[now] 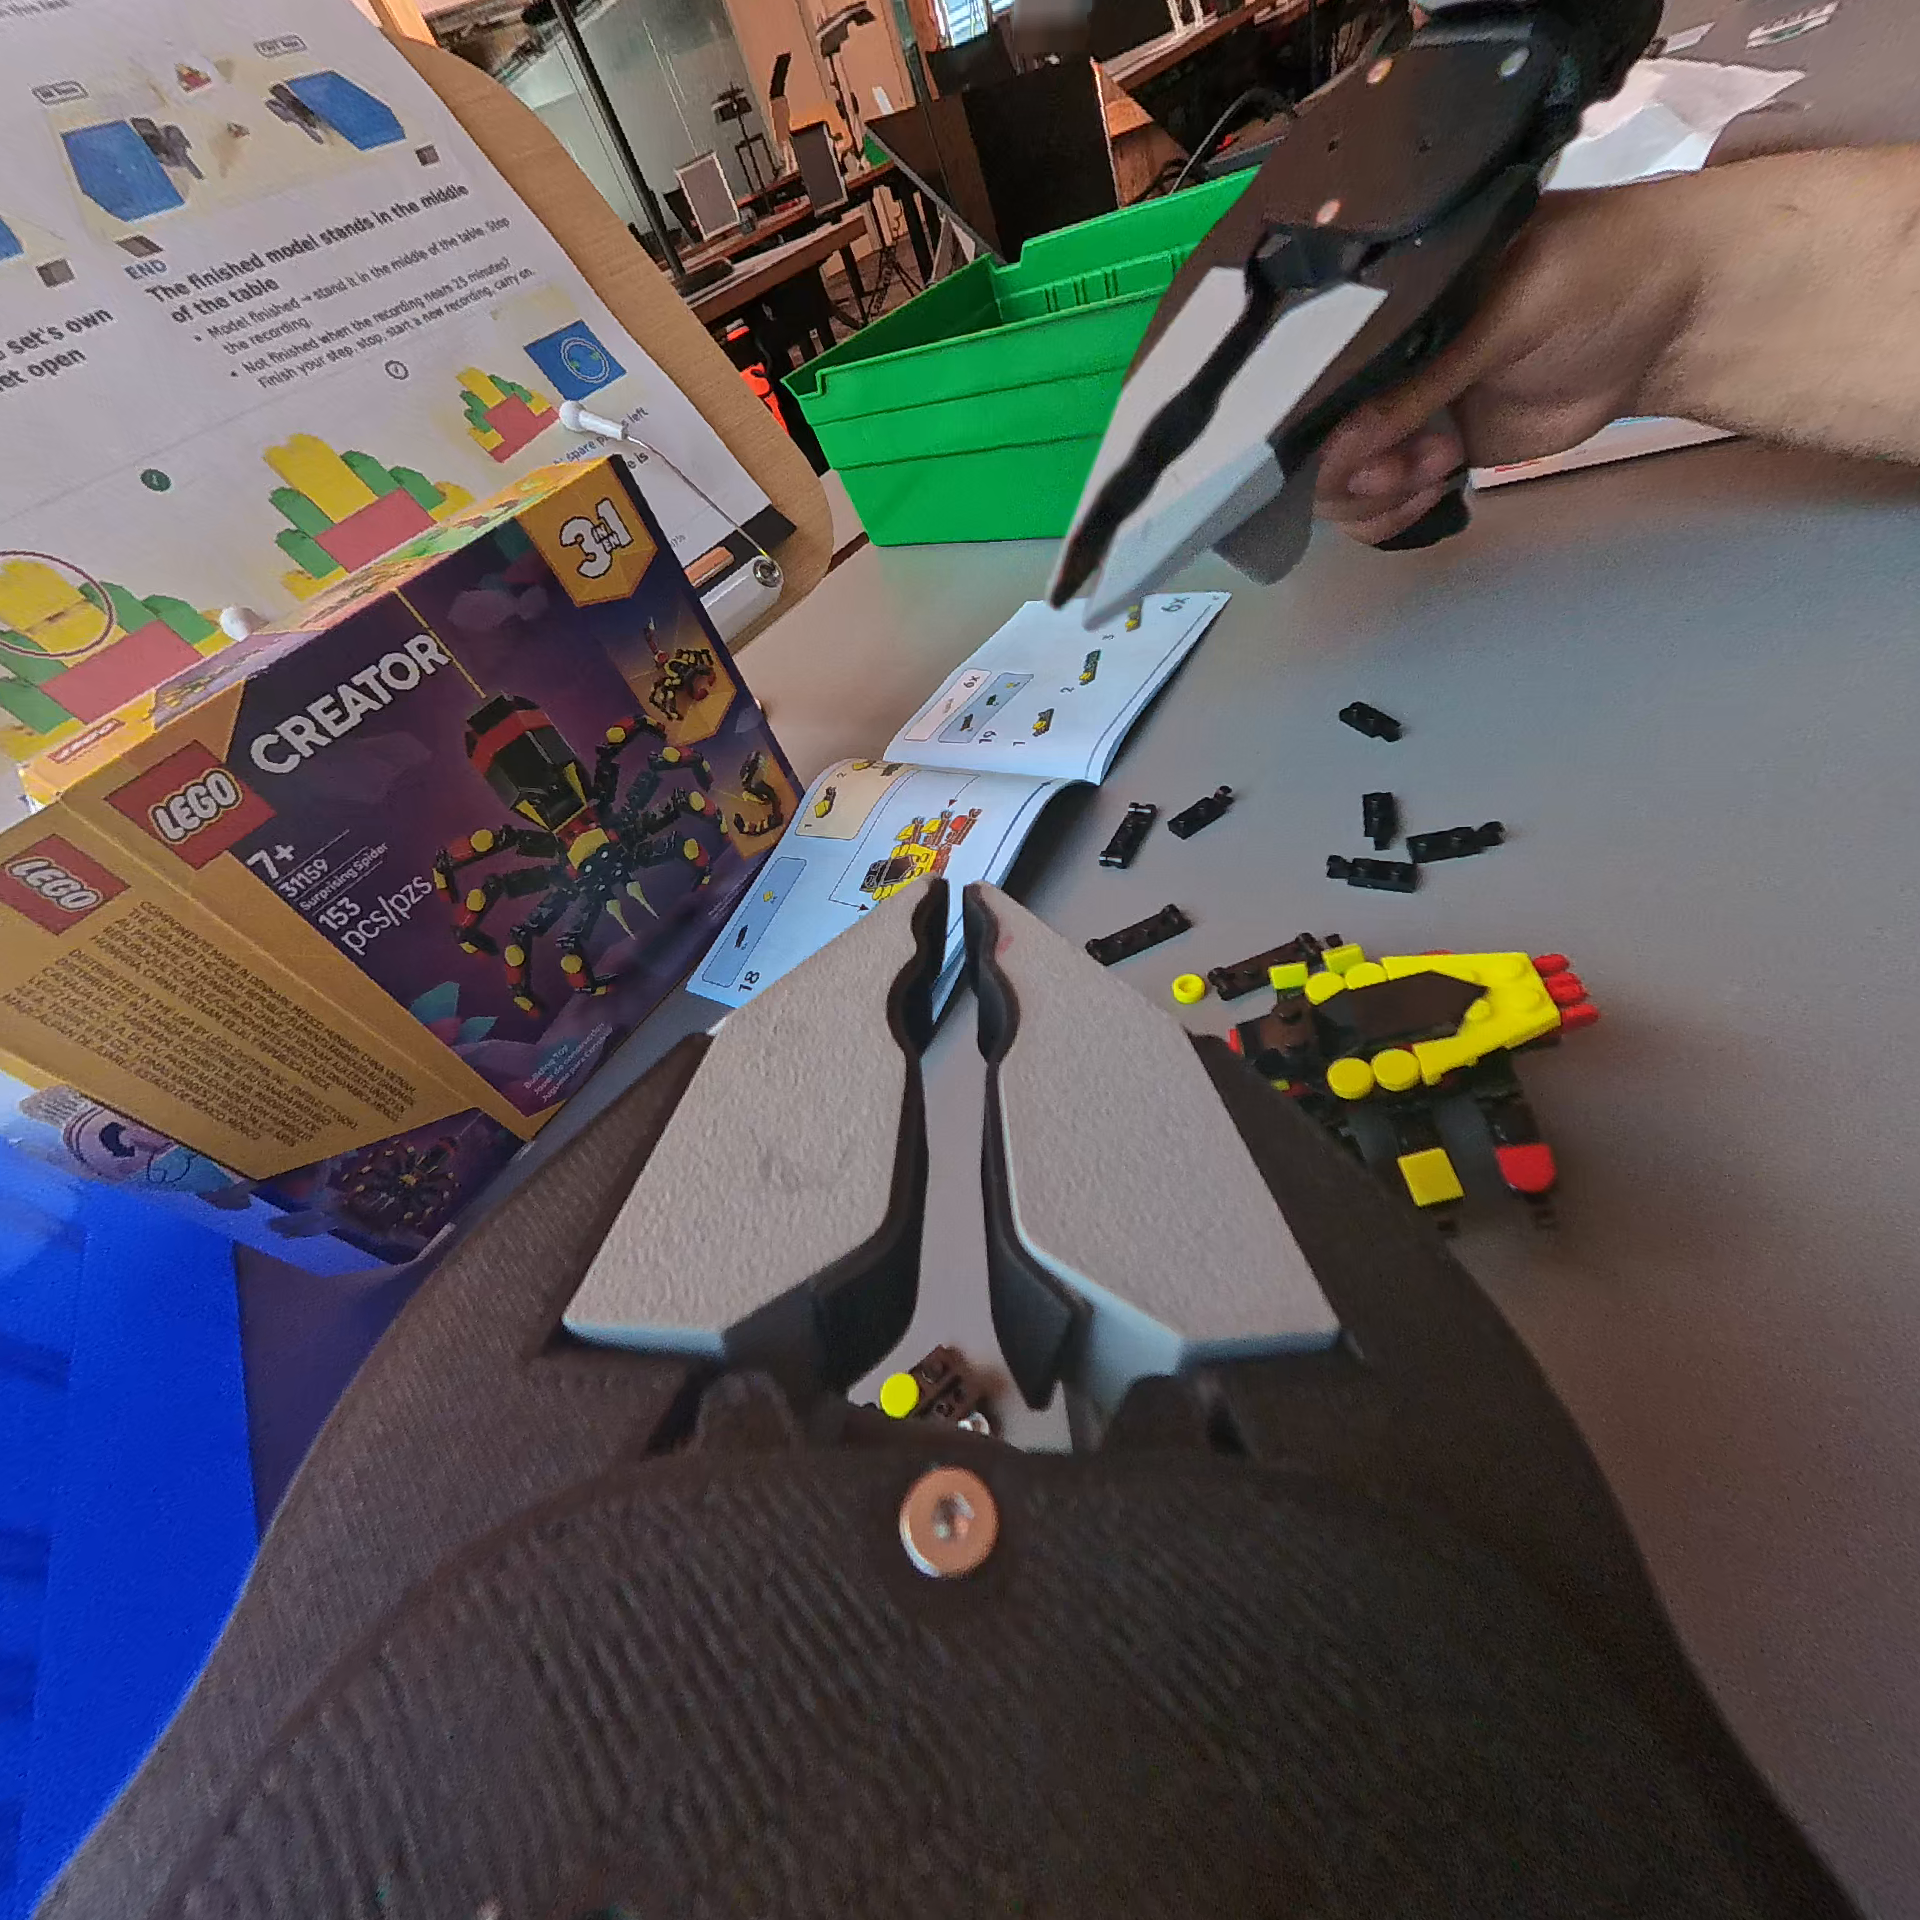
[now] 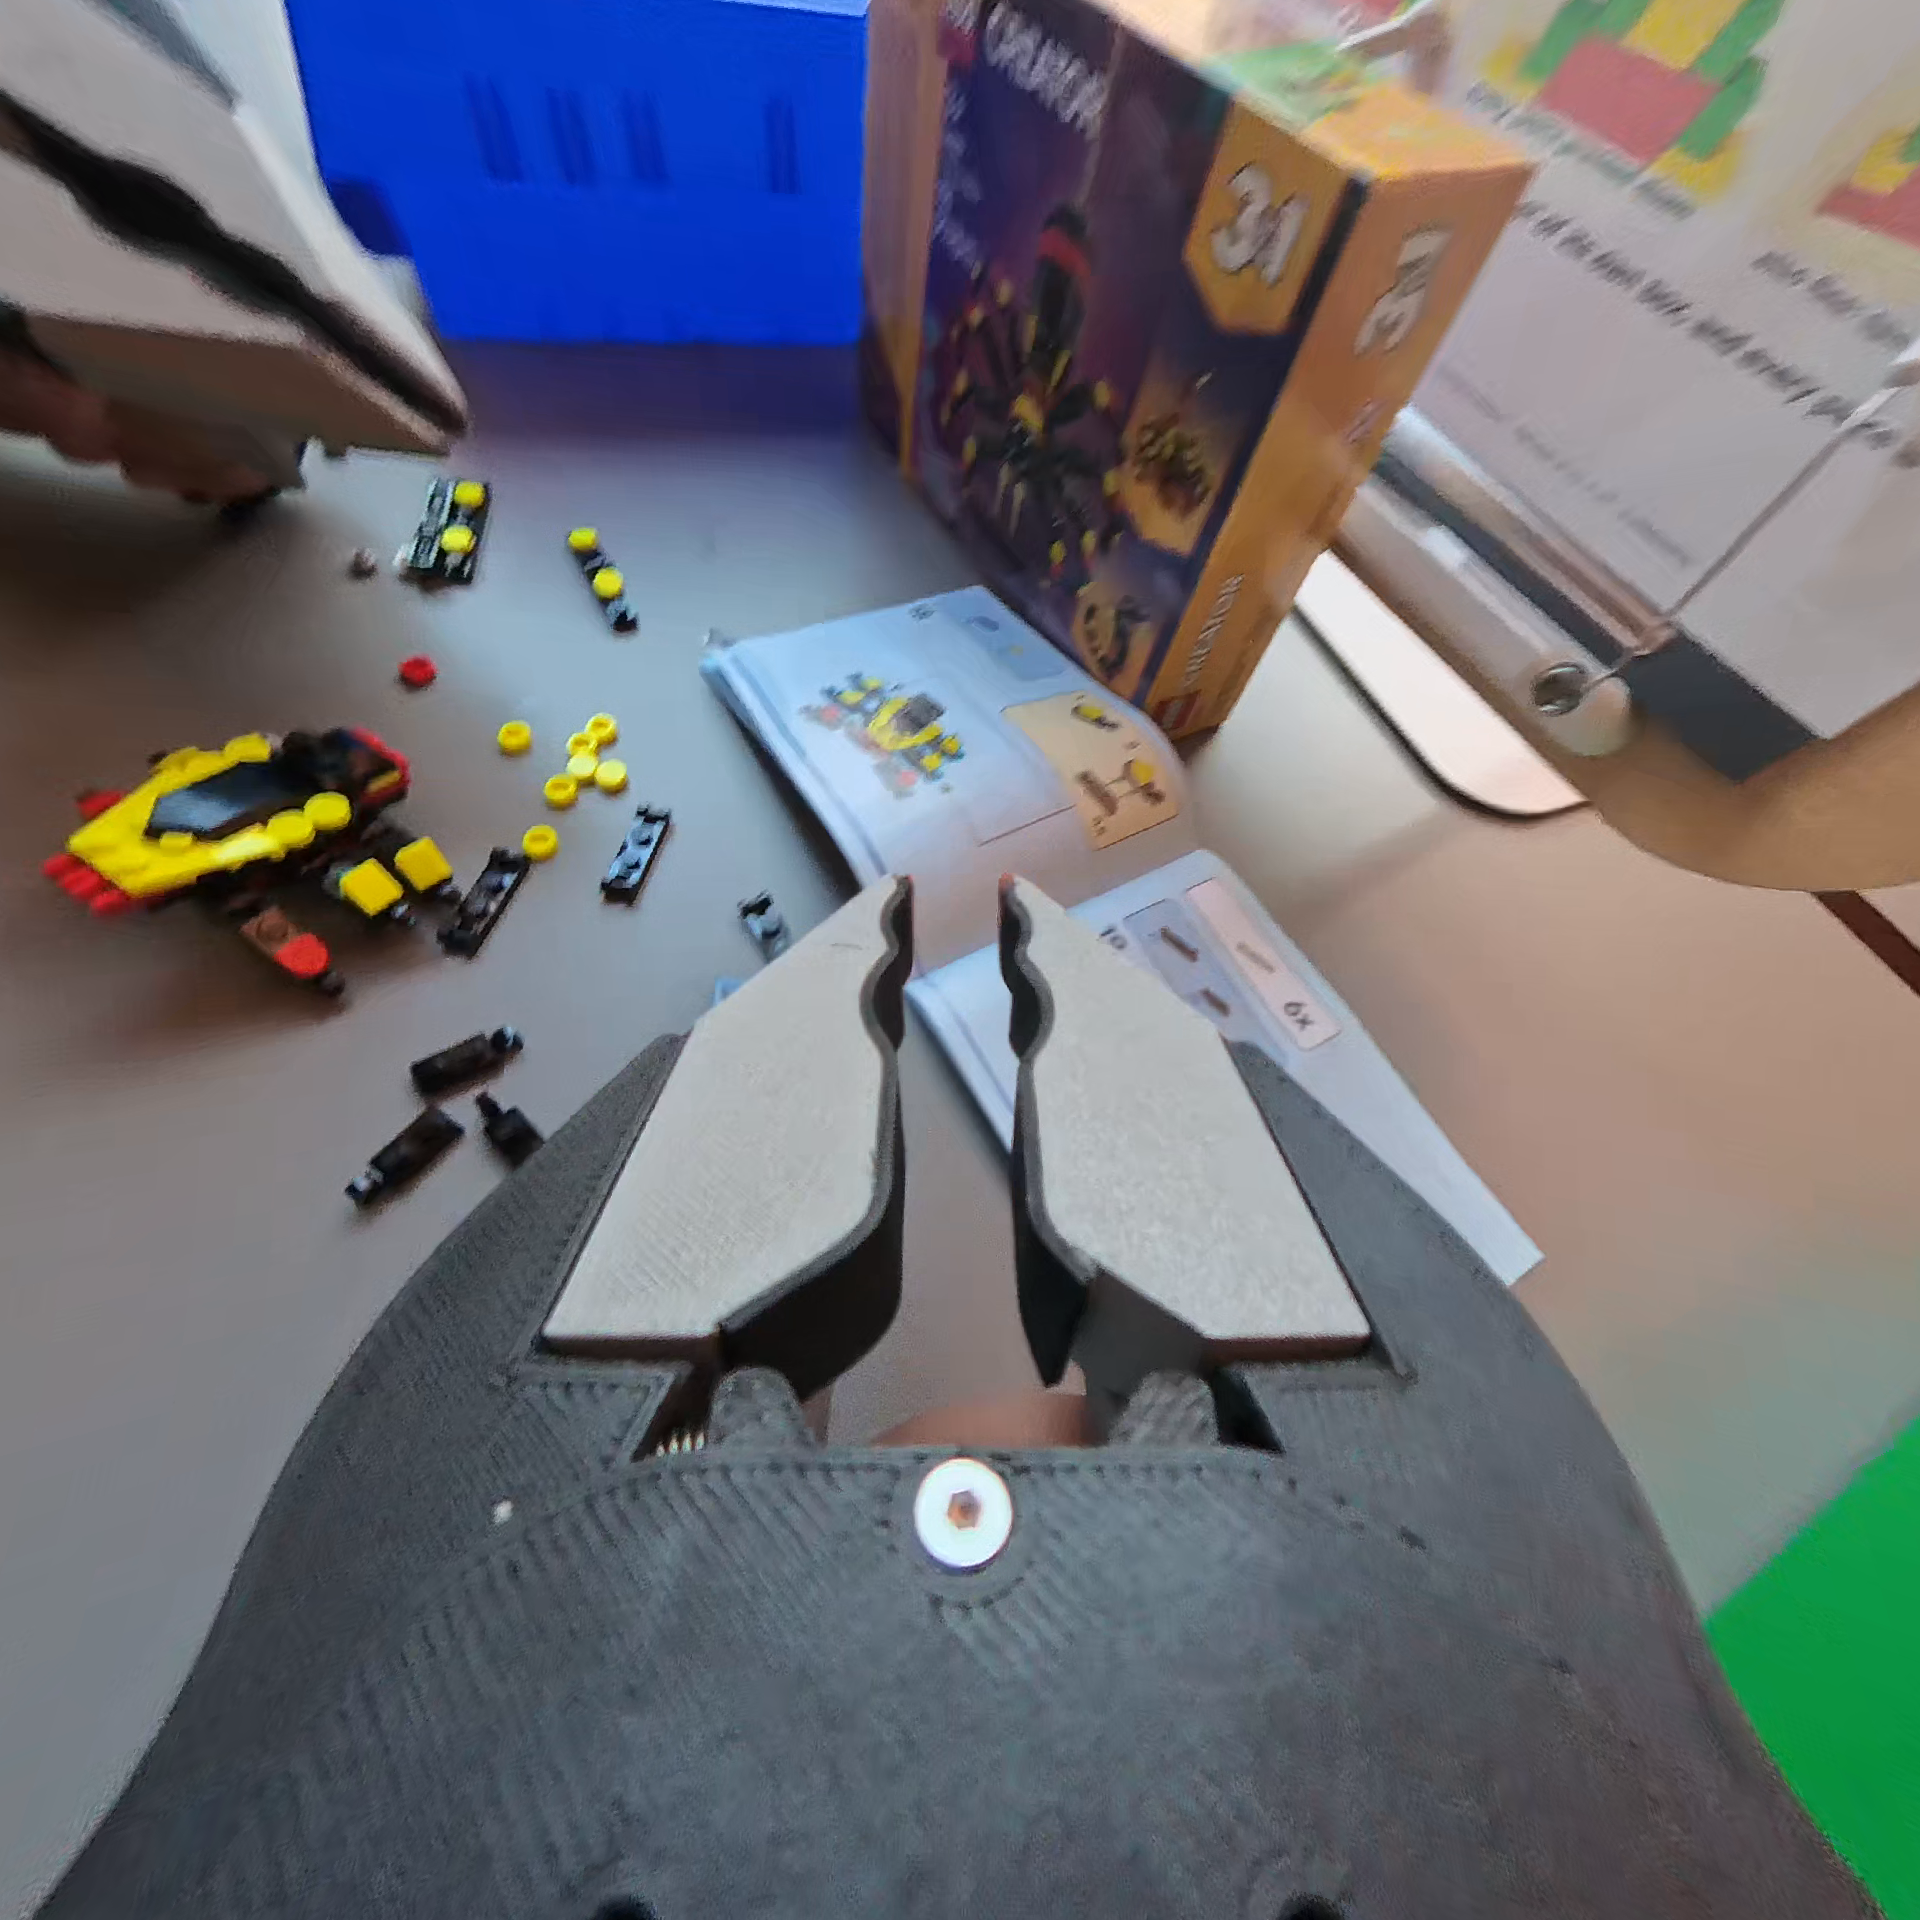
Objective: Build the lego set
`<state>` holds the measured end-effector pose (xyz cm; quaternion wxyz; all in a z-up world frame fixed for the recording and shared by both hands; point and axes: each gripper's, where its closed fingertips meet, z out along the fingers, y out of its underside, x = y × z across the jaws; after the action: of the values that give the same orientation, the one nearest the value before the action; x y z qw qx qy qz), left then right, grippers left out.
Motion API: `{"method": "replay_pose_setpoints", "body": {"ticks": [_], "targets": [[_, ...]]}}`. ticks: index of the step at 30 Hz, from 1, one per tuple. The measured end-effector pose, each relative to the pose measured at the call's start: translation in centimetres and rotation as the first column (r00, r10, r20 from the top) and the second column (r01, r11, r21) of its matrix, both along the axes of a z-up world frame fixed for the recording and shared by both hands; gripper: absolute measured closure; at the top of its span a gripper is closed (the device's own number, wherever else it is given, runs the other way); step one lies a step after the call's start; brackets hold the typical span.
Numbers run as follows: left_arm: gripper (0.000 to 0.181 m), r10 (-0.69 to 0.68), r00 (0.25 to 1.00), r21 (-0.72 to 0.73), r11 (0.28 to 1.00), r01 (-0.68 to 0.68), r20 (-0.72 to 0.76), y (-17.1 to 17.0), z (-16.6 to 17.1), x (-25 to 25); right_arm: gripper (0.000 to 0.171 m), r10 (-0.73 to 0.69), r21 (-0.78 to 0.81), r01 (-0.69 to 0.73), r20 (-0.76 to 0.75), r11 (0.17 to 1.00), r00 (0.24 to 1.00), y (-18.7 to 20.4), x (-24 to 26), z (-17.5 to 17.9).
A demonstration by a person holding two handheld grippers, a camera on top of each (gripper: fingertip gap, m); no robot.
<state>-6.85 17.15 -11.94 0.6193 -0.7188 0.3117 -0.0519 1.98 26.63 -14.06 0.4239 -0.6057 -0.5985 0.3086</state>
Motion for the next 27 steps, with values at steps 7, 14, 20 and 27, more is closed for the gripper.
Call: {"method": "replay_pose_setpoints", "body": {"ticks": [7, 14, 20, 27], "targets": [[0.181, 0.001, 1.000, -0.005, 1.000, -0.001, -0.002, 0.0, -0.1, 0.0, 0.158, 0.125, 0.020, -0.129, 0.142, 0.991, 0.982, -2.6, 0.5, -2.4], [0.181, 0.001, 1.000, -0.006, 1.000, -0.001, -0.006, 0.0, -0.1, 0.0, 0.159, 0.057, 0.055, -0.064, 0.135, 0.996, 0.989, -0.8, 2.8, -1.5], [0.181, -0.001, 1.000, -0.004, 1.000, 0.001, -0.013, 0.0, -0.1, 0.0, 0.159, -0.012, 0.043, 0.006, 0.134, 0.999, 0.991, 1.1, 4.6, -2.1], [0.181, -0.002, 1.000, -0.005, 1.000, 0.002, -0.014, 0.0, -0.2, 0.1, 0.158, -0.035, 0.053, 0.028, 0.141, 0.998, 0.989, 1.7, 4.5, -3.1]]}}
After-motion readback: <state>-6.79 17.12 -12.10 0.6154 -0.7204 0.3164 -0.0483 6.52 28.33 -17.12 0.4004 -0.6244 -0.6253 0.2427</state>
